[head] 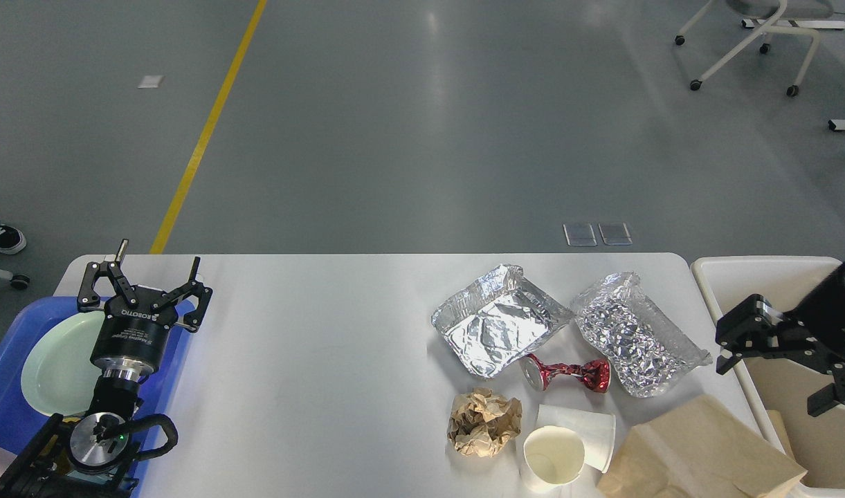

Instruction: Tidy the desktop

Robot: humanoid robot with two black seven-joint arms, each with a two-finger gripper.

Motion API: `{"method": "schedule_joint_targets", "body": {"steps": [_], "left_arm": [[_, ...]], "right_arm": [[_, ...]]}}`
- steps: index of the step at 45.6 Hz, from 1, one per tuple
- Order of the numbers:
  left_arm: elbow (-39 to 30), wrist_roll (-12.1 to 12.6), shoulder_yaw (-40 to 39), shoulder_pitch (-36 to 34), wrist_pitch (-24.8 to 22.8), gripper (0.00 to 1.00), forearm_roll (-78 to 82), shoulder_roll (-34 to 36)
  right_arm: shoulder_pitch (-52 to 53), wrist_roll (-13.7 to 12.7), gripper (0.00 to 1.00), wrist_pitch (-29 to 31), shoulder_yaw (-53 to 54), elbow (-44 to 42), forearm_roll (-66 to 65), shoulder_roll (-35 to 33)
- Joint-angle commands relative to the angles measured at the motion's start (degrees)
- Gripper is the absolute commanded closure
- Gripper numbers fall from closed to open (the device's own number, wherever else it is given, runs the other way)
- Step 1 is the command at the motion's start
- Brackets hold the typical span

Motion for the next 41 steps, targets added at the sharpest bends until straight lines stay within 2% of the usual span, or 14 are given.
{"method": "schedule_joint_targets", "body": {"steps": [1,5,7,12,16,17,22,23,41], "left_arm": [[0.0,0.0,0.0,0.0,0.0,0.04,0.0,0.0],[0.0,0.0,0.0,0.0,0.0,0.04,0.0,0.0],[-0.1,0.0,0.0,0.0,0.0,0.04,0.0,0.0],[-0.1,0.0,0.0,0.0,0.1,0.04,0.0,0.0],[-0.1,0.0,0.0,0.0,0.0,0.04,0.0,0.0],[-0.1,0.0,0.0,0.0,0.0,0.04,0.0,0.0],[-0.1,0.0,0.0,0.0,0.0,0.04,0.0,0.0],[-0.1,0.1,0.0,0.0,0.0,0.04,0.0,0.0],[-0.1,0.0,0.0,0.0,0.0,0.04,0.0,0.0]], "right_arm": [[-5.9,0.0,0.00,-0.8,0.6,0.0,-0.4,-7.2],[-9.1,0.2,0.01,-5.9,0.7,0.1,-0.1,-9.2],[-12.9,0.3,0.01,-11.6,0.7,0.2,0.6,-10.0],[-18.6,0.6,0.01,-18.5,2.0,0.1,3.4,-11.0],[-23.1,1.5,0.01,-22.6,5.0,0.1,5.1,-10.9],[-25.6,2.5,0.01,-23.6,7.0,0.0,5.1,-10.8],[-30.7,7.1,0.01,-24.3,10.4,-0.4,5.1,-10.4],[-31.2,7.4,0.01,-24.4,10.9,-0.8,5.1,-10.4],[-44.7,7.5,0.01,-30.2,16.7,-7.5,5.1,-6.8]]}}
